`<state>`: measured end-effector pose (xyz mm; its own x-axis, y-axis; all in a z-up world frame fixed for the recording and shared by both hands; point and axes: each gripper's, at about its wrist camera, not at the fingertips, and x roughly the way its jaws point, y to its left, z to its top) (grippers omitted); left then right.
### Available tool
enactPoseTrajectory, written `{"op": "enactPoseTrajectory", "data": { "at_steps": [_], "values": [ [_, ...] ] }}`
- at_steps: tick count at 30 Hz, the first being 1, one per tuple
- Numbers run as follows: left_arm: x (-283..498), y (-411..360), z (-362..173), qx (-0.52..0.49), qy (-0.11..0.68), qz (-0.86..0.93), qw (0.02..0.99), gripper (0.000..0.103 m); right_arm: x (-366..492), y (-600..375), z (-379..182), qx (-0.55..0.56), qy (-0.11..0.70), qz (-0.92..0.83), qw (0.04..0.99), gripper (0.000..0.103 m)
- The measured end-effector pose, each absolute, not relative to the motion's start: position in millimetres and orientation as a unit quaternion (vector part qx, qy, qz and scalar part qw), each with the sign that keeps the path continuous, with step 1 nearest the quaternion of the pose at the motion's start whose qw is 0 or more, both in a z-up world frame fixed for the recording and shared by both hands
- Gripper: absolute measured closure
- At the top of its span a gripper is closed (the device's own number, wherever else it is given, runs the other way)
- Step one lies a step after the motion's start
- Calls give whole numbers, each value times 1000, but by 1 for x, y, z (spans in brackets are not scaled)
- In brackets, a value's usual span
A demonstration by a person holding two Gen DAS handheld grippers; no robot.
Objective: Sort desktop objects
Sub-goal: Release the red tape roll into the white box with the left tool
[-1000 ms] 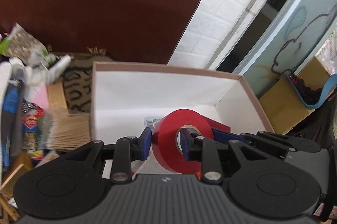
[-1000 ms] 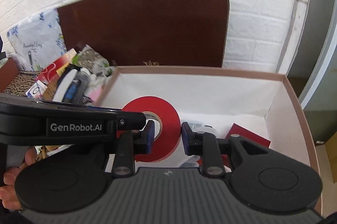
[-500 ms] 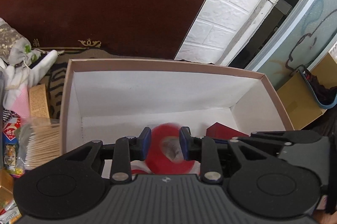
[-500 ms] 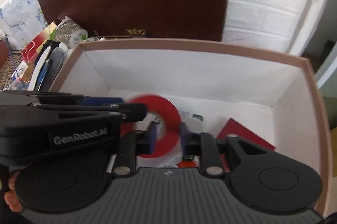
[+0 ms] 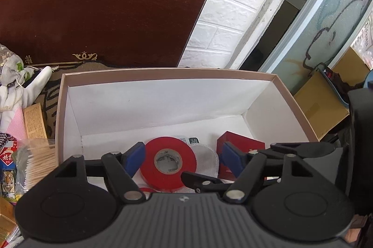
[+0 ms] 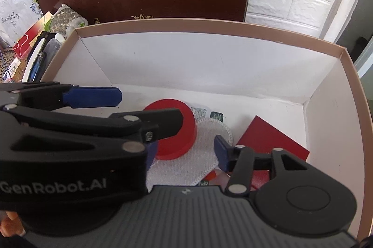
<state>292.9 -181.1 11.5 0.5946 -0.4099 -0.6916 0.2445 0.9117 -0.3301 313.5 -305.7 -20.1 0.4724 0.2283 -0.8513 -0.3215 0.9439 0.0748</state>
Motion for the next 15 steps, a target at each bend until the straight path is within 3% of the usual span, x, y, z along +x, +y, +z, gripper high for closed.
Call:
{"op": "enactPoseTrajectory", "data": {
  "at_steps": [6, 15],
  "values": [
    [278, -181, 20, -97, 398, -187, 893, 23, 302, -311, -11, -39, 475, 146, 867, 24],
    [245, -176, 37, -75, 367, -181, 910, 17, 268, -311, 11, -34, 442, 123, 888, 24]
  ]
}}
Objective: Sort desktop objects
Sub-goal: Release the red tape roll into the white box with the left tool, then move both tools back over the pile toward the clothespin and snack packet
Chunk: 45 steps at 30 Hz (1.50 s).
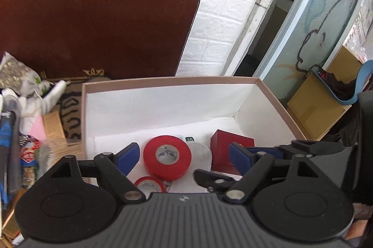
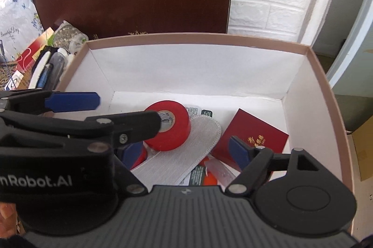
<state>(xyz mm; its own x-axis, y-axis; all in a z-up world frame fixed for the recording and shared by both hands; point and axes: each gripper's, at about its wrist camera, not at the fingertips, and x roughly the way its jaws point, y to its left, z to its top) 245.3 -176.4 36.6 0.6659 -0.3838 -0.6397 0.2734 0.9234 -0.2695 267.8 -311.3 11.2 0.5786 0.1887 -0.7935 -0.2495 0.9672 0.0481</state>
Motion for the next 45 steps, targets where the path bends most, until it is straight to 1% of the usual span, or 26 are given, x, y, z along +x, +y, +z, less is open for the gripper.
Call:
{"op": "enactPoseTrajectory", "data": {
  "at_steps": [6, 14, 24, 30, 36, 40, 45],
  "values": [
    [214, -168, 47, -56, 341, -174, 922, 16, 234, -304, 26, -56, 418, 106, 900, 24],
    [162, -151, 63, -24, 279, -163, 946, 14, 179, -293, 44, -87, 350, 100, 927, 24],
    [106, -122, 62, 2, 239, -139, 961, 12, 124, -269, 43, -55, 300, 117, 945, 24],
    [82, -96, 51, -16, 241, -123, 962, 12, 97, -247, 32, -30, 291, 134, 947, 24],
    [56, -62, 39, -30, 230, -114, 966, 12, 71, -216, 24, -42, 266, 150, 951, 24],
    [43, -34, 29, -55, 236, -102, 965, 10, 57, -192, 19, -63, 249, 174, 951, 24],
    [34, -6, 15, -73, 245, -76, 964, 10, 49, -161, 8, -70, 246, 211, 943, 24]
  ]
}}
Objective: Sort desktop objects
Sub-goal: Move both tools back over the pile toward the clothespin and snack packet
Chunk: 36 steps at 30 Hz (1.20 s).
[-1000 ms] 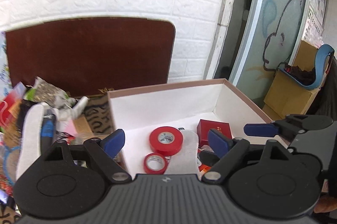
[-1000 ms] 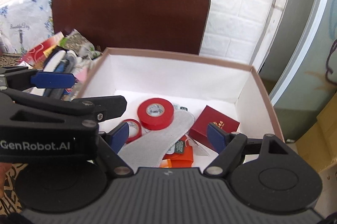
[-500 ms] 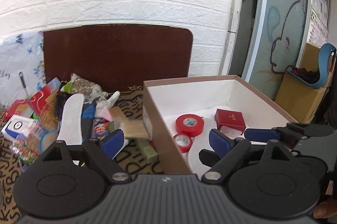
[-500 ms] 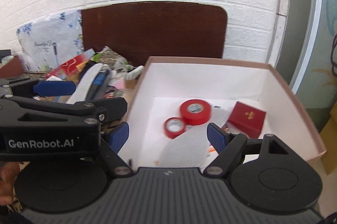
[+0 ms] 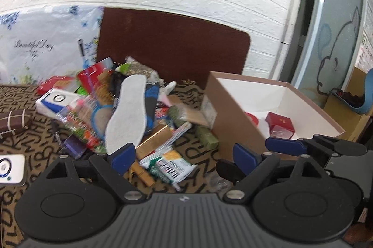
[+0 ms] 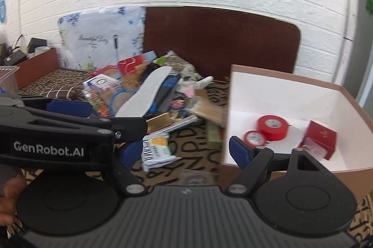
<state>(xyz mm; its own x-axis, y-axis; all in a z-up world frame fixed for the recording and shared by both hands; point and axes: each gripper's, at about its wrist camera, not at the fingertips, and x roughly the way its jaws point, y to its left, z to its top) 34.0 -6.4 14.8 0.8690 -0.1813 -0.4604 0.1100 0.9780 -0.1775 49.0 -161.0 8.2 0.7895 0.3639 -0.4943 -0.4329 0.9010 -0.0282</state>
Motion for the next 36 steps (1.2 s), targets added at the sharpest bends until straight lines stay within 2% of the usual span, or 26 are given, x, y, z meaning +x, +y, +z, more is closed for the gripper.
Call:
{"op": "enactPoseTrajectory", "data": {
  "at_steps": [10, 16, 21, 25, 29, 36],
  "values": [
    [46, 34, -18, -83, 286, -44, 954, 10, 53, -112, -22, -92, 261, 262, 925, 24],
    [64, 41, -35, -85, 314, -53, 944, 15, 71, -110, -44, -100, 281, 256, 920, 26],
    [81, 44, -45, -97, 339, -55, 934, 32, 80, -111, -53, -108, 289, 246, 919, 29],
    [91, 44, -53, -109, 358, -58, 925, 40, 88, -113, -57, -106, 293, 240, 919, 33],
    [104, 45, -58, -129, 374, -64, 916, 58, 97, -110, -64, -117, 298, 230, 919, 36],
    [125, 42, -71, -149, 397, -56, 904, 60, 112, -104, -76, -130, 304, 223, 917, 39]
  ]
}}
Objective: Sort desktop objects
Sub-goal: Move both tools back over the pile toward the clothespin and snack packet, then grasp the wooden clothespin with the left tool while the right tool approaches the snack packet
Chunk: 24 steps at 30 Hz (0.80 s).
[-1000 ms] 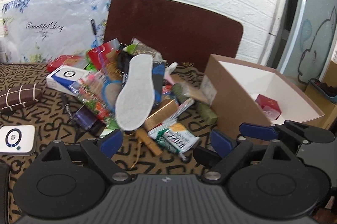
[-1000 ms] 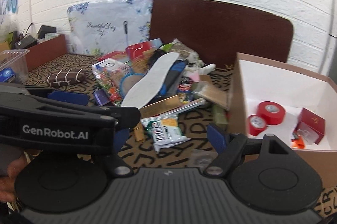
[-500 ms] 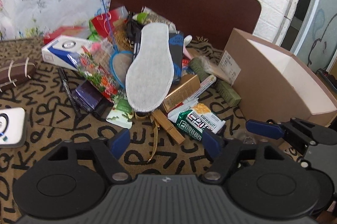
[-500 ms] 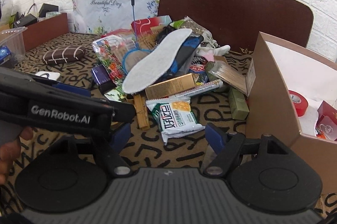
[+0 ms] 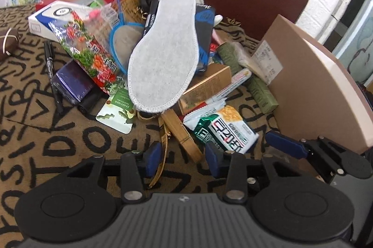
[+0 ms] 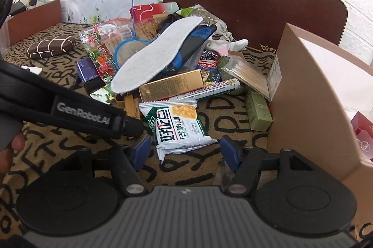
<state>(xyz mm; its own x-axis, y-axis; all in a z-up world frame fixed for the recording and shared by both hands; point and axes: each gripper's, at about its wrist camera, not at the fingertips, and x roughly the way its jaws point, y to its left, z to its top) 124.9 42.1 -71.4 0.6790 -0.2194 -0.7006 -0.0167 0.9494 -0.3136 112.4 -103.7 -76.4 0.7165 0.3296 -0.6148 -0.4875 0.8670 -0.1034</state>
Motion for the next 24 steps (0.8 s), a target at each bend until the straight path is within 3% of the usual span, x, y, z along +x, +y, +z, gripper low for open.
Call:
{"op": "enactPoseTrajectory", "data": {
  "at_steps": [5, 6, 12, 24],
  "values": [
    [134, 39, -73, -145, 393, -53, 907, 62, 121, -102, -82, -125, 310, 226, 915, 44],
    [135, 39, -73, -142, 392, -49, 908, 71, 121, -102, -83, -125, 310, 227, 915, 46],
    [130, 47, -74, -141, 394, -56, 906, 88, 112, -103, -79, -131, 310, 233, 912, 53],
    [82, 70, -66, -127, 414, -78, 898, 86, 67, -115, -70, -142, 331, 267, 894, 53]
  ]
}}
